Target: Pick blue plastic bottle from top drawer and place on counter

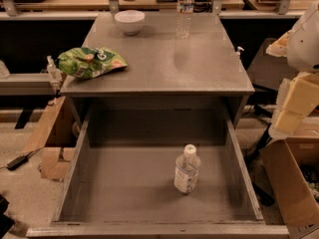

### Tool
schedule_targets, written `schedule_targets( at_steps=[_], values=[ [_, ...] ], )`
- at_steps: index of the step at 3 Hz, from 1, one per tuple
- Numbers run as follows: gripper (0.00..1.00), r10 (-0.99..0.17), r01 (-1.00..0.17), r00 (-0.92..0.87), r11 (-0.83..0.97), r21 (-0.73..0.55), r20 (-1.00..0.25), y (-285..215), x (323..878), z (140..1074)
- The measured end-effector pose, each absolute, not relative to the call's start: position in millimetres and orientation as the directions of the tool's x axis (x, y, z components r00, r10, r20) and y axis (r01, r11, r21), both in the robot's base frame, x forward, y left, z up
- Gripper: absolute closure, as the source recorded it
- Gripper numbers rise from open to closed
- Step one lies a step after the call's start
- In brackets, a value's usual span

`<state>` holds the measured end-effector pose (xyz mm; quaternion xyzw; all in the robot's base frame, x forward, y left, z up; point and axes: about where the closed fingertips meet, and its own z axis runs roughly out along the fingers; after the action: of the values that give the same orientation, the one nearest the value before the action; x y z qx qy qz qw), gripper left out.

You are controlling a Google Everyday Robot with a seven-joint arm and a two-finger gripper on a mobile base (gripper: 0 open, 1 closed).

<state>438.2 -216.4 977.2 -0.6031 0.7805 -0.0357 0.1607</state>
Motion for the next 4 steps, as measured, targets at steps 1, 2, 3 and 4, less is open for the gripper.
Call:
schedule_targets(
  at_steps=[1,2,3,4],
  values=[
    [0.00,-0.953,-0.930,-0.221,0.270,-0.249,-0.208,-216,438,977],
    [0.00,-0.933,-0.933,-0.213,0.283,-0.223,-0.292,-212,441,956],
    [0.00,-0.870,-0.938,-0.190,0.298,-0.178,-0.455,-208,449,908],
    [0.00,-0.724,-0.944,-0.126,0.298,-0.143,-0.679,-181,461,859]
  ],
)
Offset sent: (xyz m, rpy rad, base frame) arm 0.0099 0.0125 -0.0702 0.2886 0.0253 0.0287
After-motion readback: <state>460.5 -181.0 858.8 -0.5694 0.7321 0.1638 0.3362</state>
